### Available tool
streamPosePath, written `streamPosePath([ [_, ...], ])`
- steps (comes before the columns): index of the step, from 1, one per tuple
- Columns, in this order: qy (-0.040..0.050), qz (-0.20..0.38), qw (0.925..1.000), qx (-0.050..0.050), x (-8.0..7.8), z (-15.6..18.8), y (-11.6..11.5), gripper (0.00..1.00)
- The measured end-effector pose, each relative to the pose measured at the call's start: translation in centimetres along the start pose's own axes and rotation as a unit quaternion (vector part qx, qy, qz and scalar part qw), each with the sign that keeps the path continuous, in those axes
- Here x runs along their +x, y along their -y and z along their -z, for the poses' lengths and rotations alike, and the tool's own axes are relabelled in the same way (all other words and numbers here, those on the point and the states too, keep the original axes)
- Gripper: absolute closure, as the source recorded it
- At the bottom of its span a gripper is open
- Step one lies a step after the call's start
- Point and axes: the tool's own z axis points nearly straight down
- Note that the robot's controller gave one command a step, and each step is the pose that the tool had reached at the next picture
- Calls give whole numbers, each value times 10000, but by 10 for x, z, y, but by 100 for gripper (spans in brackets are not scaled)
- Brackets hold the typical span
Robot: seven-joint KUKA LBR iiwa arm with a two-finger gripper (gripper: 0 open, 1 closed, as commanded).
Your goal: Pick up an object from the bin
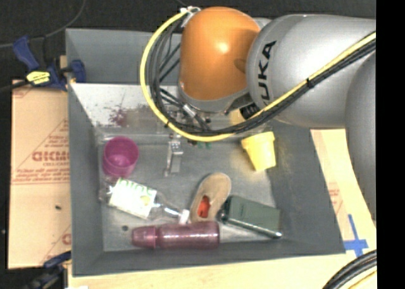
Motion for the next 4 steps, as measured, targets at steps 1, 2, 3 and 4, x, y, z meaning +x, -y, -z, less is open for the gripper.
streamPosePath([
  [1,31,-24,10000,-3,-1,5,1,0],
  [2,31,-478,9988,-13,57,-118,-32,0],
  [3,35,872,9962,2,65,-93,-21,0],
  [4,33,-1175,9931,-16,76,-111,-44,0],
])
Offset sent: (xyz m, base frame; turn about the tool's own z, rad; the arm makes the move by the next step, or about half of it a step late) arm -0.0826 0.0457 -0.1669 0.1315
